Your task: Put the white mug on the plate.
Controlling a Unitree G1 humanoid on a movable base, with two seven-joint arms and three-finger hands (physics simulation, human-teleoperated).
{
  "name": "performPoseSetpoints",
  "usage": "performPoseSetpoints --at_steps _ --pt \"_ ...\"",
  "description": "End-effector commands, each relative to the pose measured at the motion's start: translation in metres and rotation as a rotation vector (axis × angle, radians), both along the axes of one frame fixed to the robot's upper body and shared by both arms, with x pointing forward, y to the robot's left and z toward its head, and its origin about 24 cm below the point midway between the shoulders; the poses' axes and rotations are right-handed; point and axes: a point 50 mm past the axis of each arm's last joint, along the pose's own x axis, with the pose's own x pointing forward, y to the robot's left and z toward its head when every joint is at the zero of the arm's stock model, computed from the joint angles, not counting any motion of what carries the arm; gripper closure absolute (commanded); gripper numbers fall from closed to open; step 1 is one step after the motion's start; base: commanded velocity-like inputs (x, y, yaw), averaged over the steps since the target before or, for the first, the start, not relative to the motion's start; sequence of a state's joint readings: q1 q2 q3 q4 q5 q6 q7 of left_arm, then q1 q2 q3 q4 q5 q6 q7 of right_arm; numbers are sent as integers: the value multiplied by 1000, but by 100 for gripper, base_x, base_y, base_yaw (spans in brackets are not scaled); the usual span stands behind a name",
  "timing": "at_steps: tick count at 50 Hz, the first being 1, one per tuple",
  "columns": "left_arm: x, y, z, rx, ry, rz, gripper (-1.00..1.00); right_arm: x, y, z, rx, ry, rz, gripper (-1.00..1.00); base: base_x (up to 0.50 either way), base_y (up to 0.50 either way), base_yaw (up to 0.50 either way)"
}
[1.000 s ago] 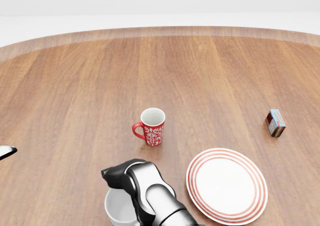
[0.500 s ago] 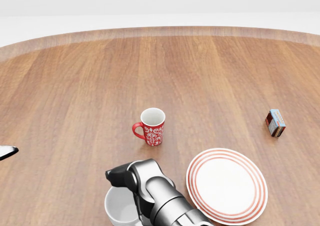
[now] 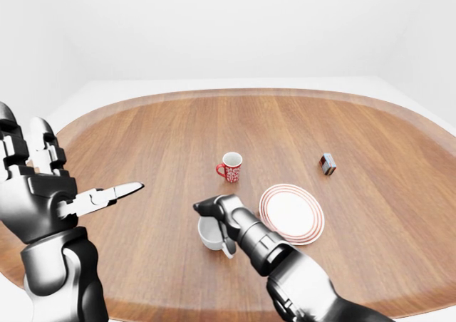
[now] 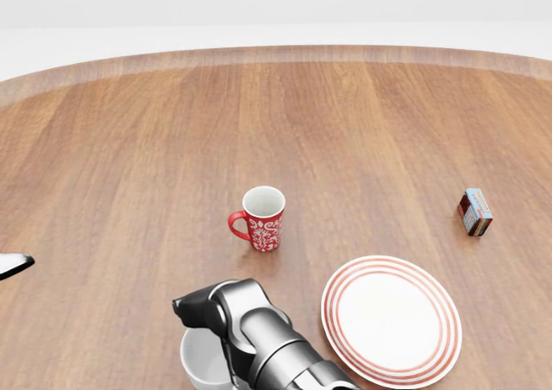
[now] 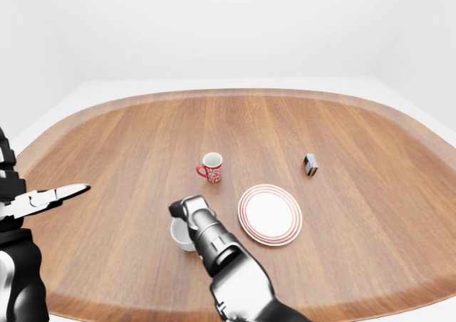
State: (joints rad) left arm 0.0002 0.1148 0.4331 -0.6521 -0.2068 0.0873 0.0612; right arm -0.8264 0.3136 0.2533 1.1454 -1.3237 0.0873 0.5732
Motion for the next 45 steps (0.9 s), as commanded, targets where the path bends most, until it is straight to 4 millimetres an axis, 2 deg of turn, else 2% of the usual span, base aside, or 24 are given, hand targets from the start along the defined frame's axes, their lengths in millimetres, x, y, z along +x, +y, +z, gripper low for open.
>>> performPoseSetpoints --at_steps 1,9,36,37,38,45 --pt "0 1 -1 -2 4 0 -100 -3 5 0 2 -8 14 -100 0 0 0" --pt "0 0 0 0 1 -1 -100 -4 9 0 -1 -13 26 -100 0 0 0" --pt "0 0 0 -2 2 -3 -100 -10 3 -16 -5 -10 0 -100 0 0 0" --pt "0 0 -1 -2 3 -3 -100 -10 2 -16 -3 -10 -4 9 0 0 0" --pt "0 0 -1 -2 3 -3 -100 -10 2 -16 -2 -12 -5 98 0 0 0" --pt "1 -1 -2 -3 7 -3 -100 -9 3 -15 7 -16 -6 100 0 0 0"
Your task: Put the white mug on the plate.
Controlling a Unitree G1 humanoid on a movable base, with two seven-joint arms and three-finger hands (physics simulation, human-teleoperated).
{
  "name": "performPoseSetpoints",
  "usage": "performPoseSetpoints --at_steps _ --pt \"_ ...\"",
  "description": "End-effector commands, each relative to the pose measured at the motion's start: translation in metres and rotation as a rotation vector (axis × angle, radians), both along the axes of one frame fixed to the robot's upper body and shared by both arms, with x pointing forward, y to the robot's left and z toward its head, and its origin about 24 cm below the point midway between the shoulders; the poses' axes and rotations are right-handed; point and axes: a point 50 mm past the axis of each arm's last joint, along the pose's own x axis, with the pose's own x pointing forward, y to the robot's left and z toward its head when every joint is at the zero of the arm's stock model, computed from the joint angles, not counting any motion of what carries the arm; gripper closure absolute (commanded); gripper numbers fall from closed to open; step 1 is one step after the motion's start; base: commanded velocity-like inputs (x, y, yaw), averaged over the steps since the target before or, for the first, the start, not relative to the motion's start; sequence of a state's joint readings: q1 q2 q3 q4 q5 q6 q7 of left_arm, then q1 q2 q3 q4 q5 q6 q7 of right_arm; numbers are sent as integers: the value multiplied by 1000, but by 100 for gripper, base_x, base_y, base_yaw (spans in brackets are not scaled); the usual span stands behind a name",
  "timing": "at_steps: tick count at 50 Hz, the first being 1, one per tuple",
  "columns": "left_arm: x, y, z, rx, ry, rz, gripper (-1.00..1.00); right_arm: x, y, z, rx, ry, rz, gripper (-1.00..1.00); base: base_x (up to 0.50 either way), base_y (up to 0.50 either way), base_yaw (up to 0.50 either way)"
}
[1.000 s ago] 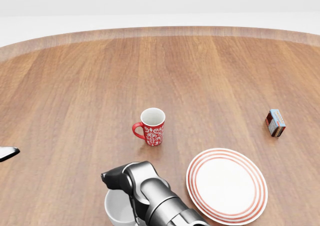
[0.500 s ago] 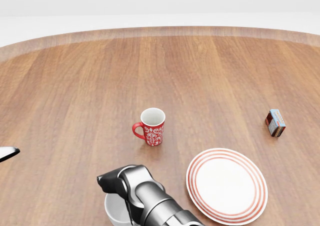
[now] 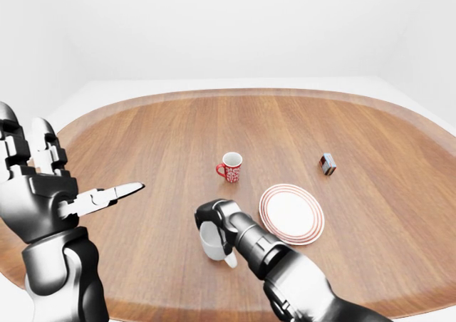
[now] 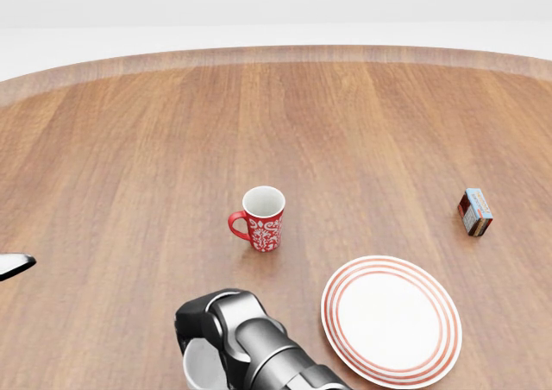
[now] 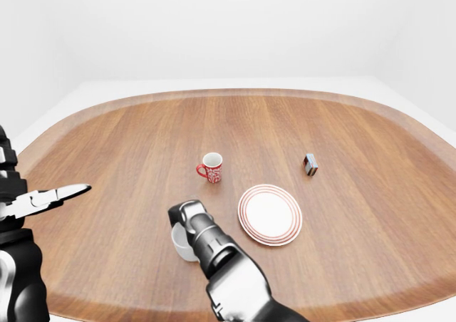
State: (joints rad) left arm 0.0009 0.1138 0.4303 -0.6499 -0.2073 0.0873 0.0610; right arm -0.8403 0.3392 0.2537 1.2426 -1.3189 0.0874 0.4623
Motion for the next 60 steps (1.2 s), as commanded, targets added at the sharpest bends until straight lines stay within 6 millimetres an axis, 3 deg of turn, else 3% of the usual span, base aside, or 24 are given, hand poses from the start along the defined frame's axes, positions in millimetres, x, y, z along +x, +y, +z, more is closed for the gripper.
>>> performPoseSetpoints --at_steps 1,12,18,23,28,30,33,36,44,54,60 --pt "0 0 -1 -1 4 -1 -100 -2 -2 -4 -5 9 -5 100 0 0 0" --pt "0 0 -1 -3 5 1 -100 -2 -1 -3 2 2 -6 100 0 0 0" --pt "0 0 -2 -2 9 0 -100 17 -9 14 17 -47 -40 100 0 0 0" --pt "1 0 -2 -2 11 -1 -100 57 -38 58 -7 -142 -105 100 0 0 0" --pt "2 -1 -1 3 8 -1 -100 94 -87 111 -75 -252 -207 100 0 0 0" --pt "2 -1 -1 3 7 0 -100 101 -99 124 -82 -272 -238 100 0 0 0" --pt "1 -1 0 7 1 -1 -100 116 -134 153 -124 -340 -324 100 0 0 0" --pt "2 -1 0 7 2 -1 -100 122 -161 168 -147 -382 -394 100 0 0 0" --pt "2 -2 1 11 0 -3 -100 125 -208 171 -160 -419 -517 100 0 0 0" --pt "3 -2 1 12 2 -2 -100 121 -248 163 -83 -475 -647 100 0 0 0" --pt "3 -2 1 13 1 -3 -100 115 -261 145 -24 -503 -714 100 0 0 0"
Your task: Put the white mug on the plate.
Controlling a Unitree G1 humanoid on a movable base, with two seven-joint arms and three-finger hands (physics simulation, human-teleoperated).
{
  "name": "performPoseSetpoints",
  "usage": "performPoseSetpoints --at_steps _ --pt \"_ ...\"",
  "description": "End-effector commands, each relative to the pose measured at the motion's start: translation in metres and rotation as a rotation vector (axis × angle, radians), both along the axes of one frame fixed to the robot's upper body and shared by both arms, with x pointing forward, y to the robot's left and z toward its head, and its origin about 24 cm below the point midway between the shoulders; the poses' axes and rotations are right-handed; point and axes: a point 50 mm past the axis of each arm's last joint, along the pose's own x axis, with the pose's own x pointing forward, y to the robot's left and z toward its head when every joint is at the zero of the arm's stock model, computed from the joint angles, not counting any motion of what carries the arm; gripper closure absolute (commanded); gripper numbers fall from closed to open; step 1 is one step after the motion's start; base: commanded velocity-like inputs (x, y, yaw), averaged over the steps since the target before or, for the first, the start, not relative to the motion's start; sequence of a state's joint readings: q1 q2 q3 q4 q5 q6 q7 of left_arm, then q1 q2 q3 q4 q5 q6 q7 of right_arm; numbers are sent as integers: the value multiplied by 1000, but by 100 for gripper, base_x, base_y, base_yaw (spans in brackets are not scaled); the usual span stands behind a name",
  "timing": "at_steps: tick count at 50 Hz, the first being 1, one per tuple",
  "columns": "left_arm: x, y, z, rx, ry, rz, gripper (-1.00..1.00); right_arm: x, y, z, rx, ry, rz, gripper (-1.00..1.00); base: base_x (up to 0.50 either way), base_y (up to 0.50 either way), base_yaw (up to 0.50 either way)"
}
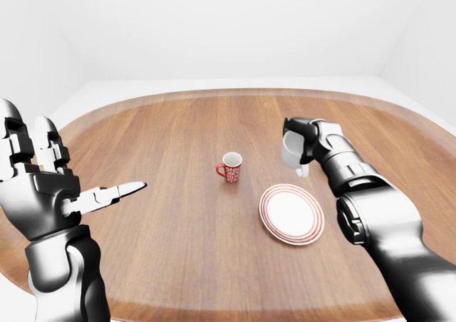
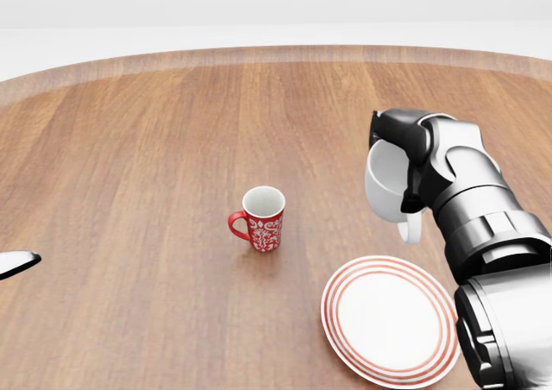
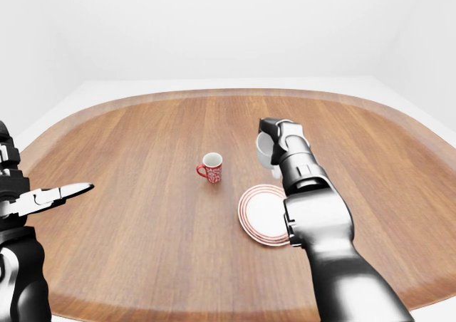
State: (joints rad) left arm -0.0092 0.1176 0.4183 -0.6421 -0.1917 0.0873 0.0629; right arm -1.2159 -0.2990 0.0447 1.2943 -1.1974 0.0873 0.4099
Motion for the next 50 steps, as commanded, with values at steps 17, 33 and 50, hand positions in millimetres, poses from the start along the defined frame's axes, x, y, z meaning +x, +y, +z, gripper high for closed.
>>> performPoseSetpoints --at_steps 17,33,50 --pt "1 -1 -2 4 12 -4 -100 -32 -46 -80 174 -137 -235 100 0 0 0" --pt "2 -1 -2 2 11 -4 -100 -41 -41 -101 194 26 -212 100 0 0 0" --pt "1 -2 -2 2 11 -5 -100 -44 -40 -108 188 96 -199 100 0 0 0"
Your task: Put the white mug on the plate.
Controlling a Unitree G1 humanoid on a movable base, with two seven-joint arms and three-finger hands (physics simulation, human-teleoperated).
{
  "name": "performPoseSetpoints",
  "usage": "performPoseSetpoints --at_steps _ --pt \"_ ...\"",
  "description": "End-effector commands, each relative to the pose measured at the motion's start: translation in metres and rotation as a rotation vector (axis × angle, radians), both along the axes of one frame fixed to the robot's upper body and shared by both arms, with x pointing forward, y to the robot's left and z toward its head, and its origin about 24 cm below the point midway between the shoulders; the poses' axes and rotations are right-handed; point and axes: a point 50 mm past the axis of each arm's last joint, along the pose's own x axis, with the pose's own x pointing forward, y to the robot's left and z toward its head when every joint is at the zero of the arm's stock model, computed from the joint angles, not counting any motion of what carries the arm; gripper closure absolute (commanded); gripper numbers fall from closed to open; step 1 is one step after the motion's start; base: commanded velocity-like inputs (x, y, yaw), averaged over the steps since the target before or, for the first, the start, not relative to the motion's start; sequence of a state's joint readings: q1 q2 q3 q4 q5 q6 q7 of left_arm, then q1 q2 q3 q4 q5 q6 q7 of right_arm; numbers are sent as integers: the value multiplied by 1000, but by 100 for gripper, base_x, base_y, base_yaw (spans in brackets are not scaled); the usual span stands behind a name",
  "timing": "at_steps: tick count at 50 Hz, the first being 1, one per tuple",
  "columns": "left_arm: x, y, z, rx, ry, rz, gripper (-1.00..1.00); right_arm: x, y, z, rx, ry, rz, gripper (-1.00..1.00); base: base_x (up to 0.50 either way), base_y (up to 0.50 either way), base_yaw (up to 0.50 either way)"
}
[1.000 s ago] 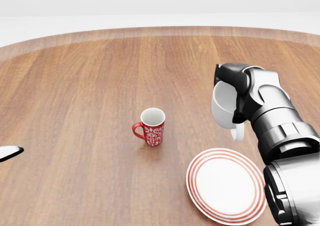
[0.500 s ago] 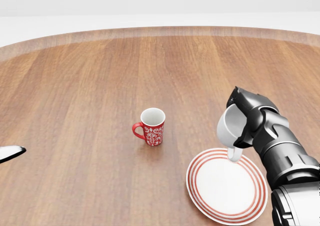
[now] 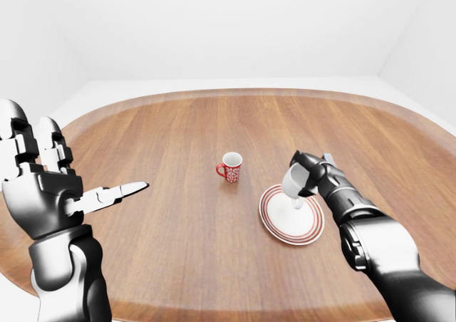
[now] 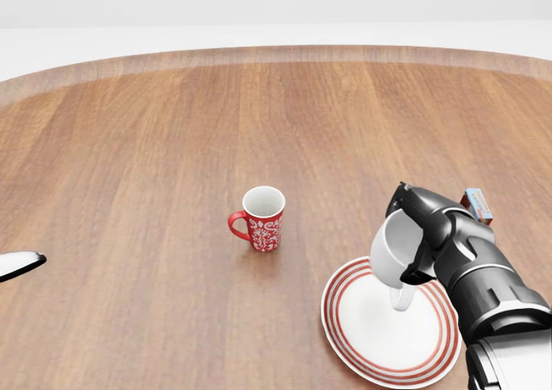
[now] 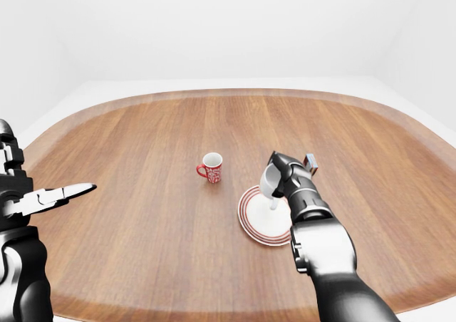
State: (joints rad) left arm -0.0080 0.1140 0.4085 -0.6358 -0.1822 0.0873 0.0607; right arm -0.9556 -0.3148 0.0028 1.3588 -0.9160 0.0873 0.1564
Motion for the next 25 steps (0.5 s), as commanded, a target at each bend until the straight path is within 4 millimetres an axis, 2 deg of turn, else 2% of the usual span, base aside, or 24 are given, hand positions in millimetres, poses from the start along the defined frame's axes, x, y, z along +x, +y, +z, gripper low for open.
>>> performPoseSetpoints --at_steps 1,4,25 --pt "0 0 0 0 2 0 -100 -4 0 -7 -51 83 42 100 0 0 0" --pt "0 -1 -2 -1 8 0 -100 -10 2 -16 -54 179 75 100 0 0 0" --pt "1 -1 -2 1 12 -1 -100 -17 -1 -27 -53 215 70 100 0 0 0"
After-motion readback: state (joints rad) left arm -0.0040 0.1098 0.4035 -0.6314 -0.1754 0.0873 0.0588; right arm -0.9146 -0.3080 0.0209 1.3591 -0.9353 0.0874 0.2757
